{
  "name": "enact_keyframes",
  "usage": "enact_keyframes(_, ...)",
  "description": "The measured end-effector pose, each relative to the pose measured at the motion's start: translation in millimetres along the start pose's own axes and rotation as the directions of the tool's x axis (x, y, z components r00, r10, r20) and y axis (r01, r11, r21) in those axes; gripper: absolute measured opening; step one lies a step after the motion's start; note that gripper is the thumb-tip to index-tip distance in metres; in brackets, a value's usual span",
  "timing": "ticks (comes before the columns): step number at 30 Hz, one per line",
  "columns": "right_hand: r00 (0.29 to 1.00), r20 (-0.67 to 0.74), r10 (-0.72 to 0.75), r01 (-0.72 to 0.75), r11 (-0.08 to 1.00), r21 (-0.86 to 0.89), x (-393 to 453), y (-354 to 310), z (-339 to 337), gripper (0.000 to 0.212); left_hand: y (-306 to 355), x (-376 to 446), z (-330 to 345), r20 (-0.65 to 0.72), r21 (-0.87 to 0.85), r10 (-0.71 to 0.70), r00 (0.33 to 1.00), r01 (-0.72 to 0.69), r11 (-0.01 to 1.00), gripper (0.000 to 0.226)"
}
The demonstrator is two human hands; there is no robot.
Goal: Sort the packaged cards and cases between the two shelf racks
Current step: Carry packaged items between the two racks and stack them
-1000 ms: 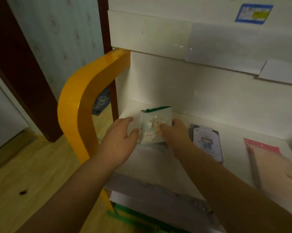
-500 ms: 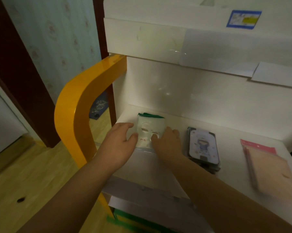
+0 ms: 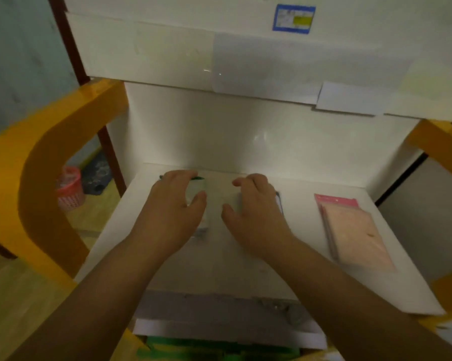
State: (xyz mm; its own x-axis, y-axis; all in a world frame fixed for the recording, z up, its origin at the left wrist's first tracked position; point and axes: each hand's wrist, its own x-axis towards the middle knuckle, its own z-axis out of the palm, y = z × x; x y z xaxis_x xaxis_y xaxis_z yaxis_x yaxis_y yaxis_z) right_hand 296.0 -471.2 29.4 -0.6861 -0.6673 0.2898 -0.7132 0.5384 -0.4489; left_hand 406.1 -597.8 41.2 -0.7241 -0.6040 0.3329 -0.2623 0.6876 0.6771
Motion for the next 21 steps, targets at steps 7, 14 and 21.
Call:
enact_keyframes(7, 0.991, -0.127, 0.05, -0.066, 0.989, -0.129, -35, 63, -65, 0.045, 35, 11, 36, 0.107, 0.142, 0.177, 0.978, -0.191, 0.971, 0.055)
enact_keyframes(14, 0.957, -0.249, 0.149, -0.201, 0.959, -0.198, -82, 119, -121, 0.042, 82, 4, 68, 0.201, 0.117, 0.236, 0.951, -0.263, 0.958, 0.061)
enact_keyframes(21, 0.897, -0.384, 0.22, -0.304, 0.937, -0.173, -140, 156, -171, 0.042, 151, -21, 103, 0.235, 0.033, 0.334, 0.913, -0.351, 0.936, 0.063)
